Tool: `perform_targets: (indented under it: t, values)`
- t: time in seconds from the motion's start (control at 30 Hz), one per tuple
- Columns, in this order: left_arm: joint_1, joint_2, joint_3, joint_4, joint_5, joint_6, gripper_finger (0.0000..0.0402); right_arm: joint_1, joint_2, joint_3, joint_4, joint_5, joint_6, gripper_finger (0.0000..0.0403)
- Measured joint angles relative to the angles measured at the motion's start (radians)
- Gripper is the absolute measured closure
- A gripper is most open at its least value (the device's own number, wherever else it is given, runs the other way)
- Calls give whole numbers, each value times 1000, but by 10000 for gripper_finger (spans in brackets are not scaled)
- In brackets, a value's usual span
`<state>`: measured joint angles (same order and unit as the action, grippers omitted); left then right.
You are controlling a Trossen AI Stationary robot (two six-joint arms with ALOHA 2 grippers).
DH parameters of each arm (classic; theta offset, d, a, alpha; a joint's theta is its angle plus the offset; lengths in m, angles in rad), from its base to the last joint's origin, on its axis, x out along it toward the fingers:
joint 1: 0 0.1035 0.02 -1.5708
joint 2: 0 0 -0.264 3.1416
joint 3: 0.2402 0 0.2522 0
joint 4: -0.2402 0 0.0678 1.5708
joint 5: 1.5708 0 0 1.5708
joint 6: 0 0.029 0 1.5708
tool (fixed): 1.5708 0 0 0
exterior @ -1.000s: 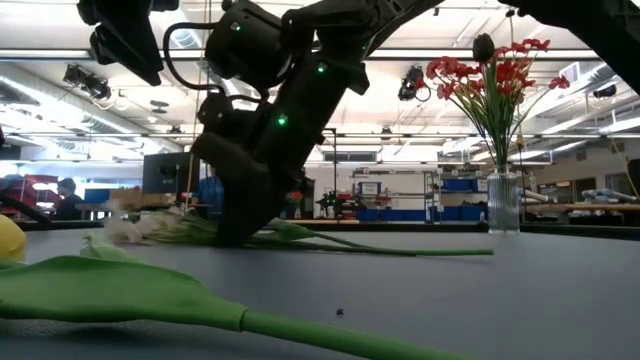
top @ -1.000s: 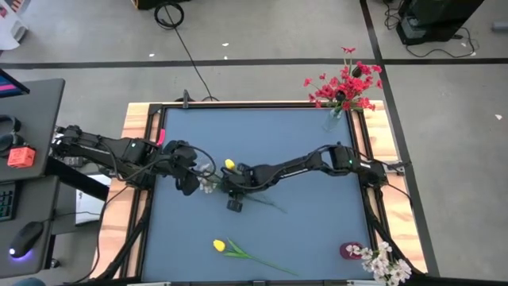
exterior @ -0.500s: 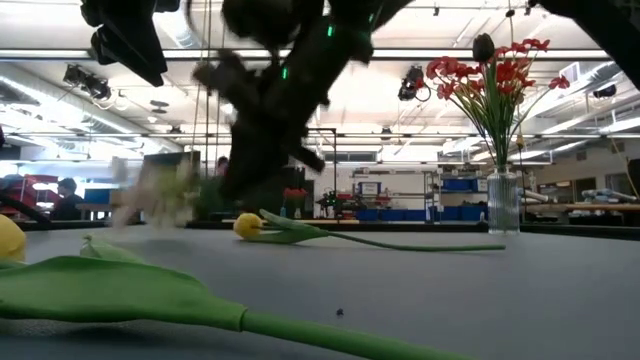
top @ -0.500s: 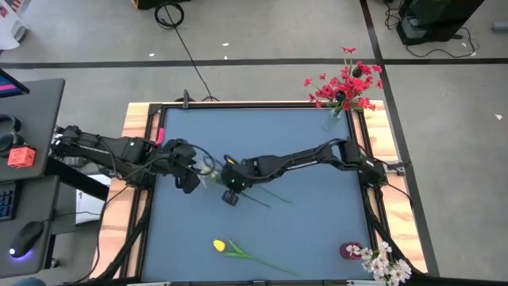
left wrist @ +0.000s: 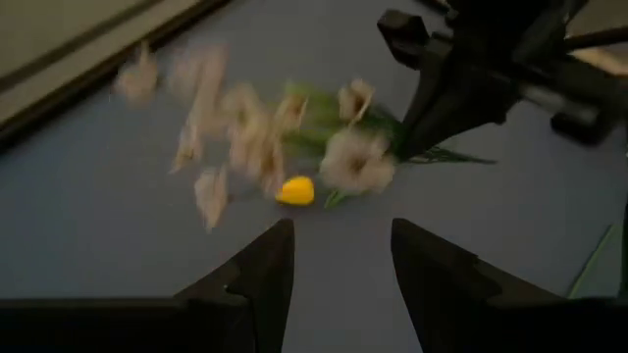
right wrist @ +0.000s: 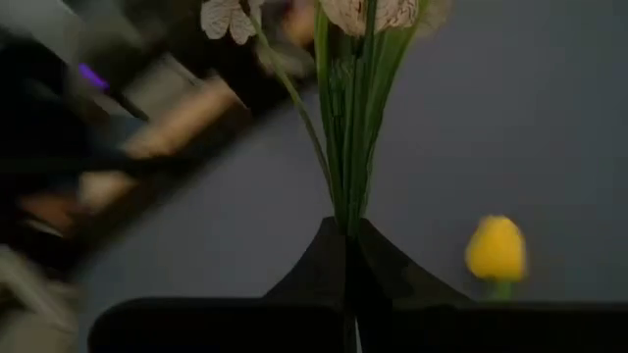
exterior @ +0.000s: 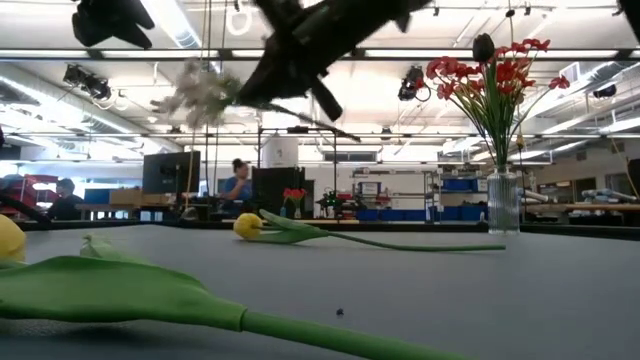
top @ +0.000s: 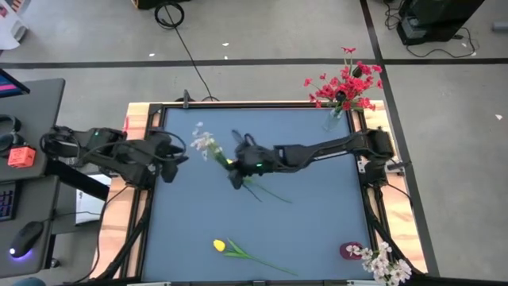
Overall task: Sort flowers into vase by color
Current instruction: Put the white flowers into the red vase
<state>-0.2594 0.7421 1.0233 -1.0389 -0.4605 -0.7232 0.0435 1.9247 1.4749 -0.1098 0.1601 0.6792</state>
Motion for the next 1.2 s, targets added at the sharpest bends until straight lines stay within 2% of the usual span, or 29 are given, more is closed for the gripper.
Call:
perform_targets:
  t: [0.2,0.3,0.4,0.7,0.83,1.07,1.2]
  values:
    - [-38,-17,0,52,-35,73,225,8,-174,-326,553,2,50,393]
    - [-38,-16,0,96,-34,127,225,18,-238,-435,784,8,-7,393]
    - [-37,-17,0,182,-36,201,225,28,-287,-496,926,6,-94,393]
    - [-37,-8,0,435,-5,411,225,92,-363,-514,1028,-1,-431,390]
    - [-38,-10,0,506,65,464,213,105,-388,-514,1038,-5,-464,391]
    - [-38,-9,0,482,88,445,150,124,-435,-514,1015,-45,-517,391]
    - [-38,-8,0,474,88,424,137,132,-479,-514,912,-87,-497,391]
